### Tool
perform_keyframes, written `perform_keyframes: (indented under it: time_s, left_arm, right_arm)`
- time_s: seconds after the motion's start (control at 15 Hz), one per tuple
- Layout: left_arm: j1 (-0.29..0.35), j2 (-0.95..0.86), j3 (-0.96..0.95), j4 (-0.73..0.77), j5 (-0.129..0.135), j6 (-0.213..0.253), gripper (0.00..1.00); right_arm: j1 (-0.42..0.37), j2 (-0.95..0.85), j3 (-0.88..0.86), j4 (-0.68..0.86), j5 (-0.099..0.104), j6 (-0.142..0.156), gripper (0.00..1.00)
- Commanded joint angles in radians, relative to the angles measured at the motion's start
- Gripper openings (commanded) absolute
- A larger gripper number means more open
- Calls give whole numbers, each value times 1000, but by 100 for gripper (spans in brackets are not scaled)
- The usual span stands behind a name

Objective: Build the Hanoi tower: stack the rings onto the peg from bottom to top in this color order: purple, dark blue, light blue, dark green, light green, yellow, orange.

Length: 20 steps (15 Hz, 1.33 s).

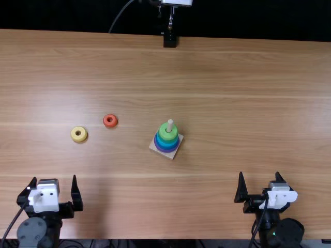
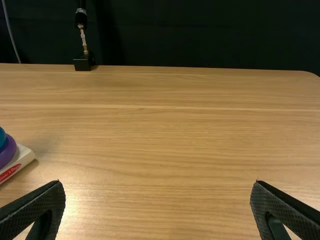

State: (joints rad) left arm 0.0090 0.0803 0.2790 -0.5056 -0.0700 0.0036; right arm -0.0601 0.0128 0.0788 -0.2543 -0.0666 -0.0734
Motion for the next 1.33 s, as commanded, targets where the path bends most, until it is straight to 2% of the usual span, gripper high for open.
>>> perform_keyframes:
  time_s: [0.0, 0.07, 0.13, 0.27, 0.47, 0.53, 0.67, 0.73, 0.8, 0.87, 0.93, 1.27]
  left_arm:
    - [13, 88, 117, -28, 81, 9, 100]
    - [14, 145, 203, -39, 101, 13, 100]
    - [19, 188, 304, -39, 103, 13, 100]
    - [28, 331, 443, -37, 101, 15, 100]
    - [101, 590, 712, -78, 90, 4, 100]
    - [111, 677, 805, -157, 103, 9, 100]
    - [114, 858, 979, -361, 103, 13, 100]
    - [115, 954, 1033, -452, 114, 13, 100]
    - [115, 1043, 1060, -516, 157, 11, 100]
    - [115, 1124, 1071, -555, 219, 11, 100]
    - [114, 1191, 1072, -564, 258, 7, 100]
    - [100, 1512, 1086, -549, 243, 17, 100]
  right_arm:
    - [-15, -13, -62, -71, 2, 0, 100]
    - [-15, -13, -62, -71, 2, 0, 100]
    - [-15, -13, -62, -71, 2, 0, 100]
    - [-15, -13, -62, -71, 2, 0, 100]
    - [-15, -13, -62, -71, 2, 0, 100]
    - [-15, -13, -62, -71, 2, 0, 100]
    - [-15, -13, -62, -71, 2, 0, 100]
    - [-15, -13, -62, -71, 2, 0, 100]
    - [-15, -13, -62, -71, 2, 0, 100]
    - [-15, -13, -62, -71, 2, 0, 100]
    - [-15, -13, -62, -71, 2, 0, 100]
    - [-15, -13, -62, -71, 2, -2, 100]
